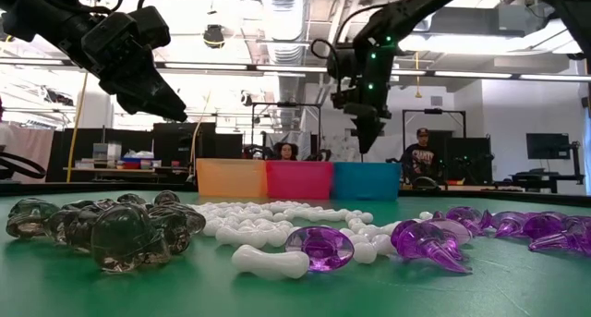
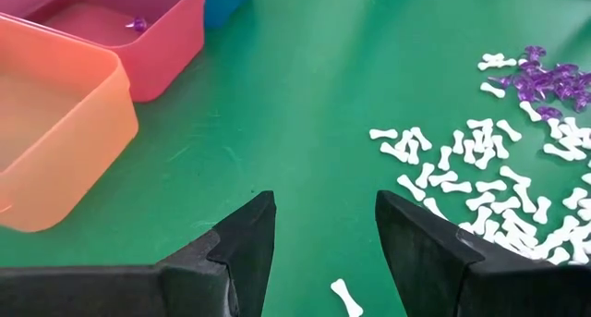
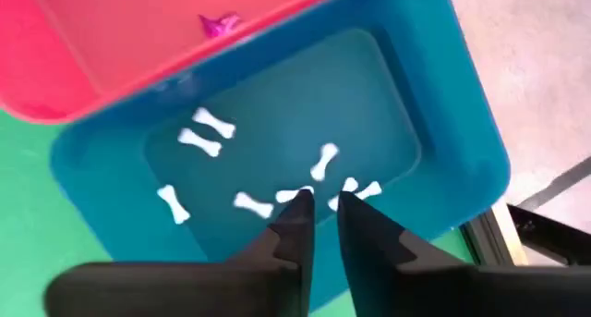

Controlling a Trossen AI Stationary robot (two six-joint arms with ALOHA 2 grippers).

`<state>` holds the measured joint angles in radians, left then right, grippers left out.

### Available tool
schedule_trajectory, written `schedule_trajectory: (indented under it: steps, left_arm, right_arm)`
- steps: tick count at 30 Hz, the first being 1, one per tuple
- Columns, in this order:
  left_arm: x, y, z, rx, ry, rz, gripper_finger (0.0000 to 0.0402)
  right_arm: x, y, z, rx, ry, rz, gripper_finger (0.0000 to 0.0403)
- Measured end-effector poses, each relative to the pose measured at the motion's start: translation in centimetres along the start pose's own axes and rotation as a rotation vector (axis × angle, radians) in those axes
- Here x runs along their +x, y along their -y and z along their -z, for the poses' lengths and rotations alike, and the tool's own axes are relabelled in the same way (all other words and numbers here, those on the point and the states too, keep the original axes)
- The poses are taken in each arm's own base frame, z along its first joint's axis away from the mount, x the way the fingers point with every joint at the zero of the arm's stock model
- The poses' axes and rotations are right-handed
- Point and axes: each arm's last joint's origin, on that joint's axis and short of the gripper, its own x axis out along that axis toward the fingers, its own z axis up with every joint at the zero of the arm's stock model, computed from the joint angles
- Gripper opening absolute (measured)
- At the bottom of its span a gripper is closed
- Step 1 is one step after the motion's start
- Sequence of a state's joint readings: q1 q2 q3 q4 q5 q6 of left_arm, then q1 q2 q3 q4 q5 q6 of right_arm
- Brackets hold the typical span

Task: Sort Halloween decoration
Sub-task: Put the white bone toy into the blue bin

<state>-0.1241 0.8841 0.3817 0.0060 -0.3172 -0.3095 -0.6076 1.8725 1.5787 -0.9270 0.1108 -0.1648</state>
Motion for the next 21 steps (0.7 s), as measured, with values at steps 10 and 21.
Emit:
schedule_trajectory:
  steps: [10, 21]
  left_arm:
    - [0.0, 0.0, 0.0, 0.006, 0.002, -0.006, 0.0179]
    - [0.0, 0.0, 0.0, 0.0, 0.003, -0.008, 0.0179]
  right_arm:
    - [-3.5, -6.0, -0.7, -0.188, 0.106, -0.077, 0.0113]
    - [-2.9, -19.2, 0.2, 0.1, 0.111, -0.135, 0.0113]
